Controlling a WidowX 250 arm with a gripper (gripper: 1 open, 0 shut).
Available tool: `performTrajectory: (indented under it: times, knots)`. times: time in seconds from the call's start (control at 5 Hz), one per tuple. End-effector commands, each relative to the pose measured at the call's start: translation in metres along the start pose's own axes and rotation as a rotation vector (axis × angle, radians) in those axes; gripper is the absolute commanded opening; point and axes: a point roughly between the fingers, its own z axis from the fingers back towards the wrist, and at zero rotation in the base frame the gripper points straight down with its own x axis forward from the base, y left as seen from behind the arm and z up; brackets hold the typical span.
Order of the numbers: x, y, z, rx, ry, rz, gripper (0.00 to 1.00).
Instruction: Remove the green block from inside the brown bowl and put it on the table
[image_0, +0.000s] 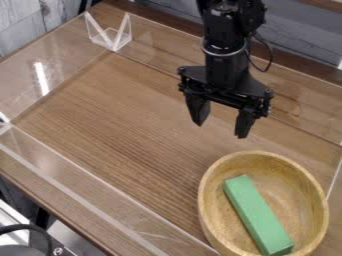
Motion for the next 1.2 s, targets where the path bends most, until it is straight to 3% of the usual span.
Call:
performTrajectory:
  times: [0.0, 0.4, 0.6, 0.8, 1.0]
  knots:
    - [-0.004, -0.011, 0.016, -0.008, -0.047, 0.117, 1.00]
    - [-0.034, -0.038, 0.014, -0.022, -0.028, 0.374, 1.00]
    - [-0.046, -0.053, 0.000, -0.035, -0.021, 0.522, 1.00]
    - [-0.051, -0.061, -0.017, -0.054, -0.011, 0.634, 1.00]
    - [-0.050, -0.065, -0.031, -0.054, -0.005, 0.685, 1.00]
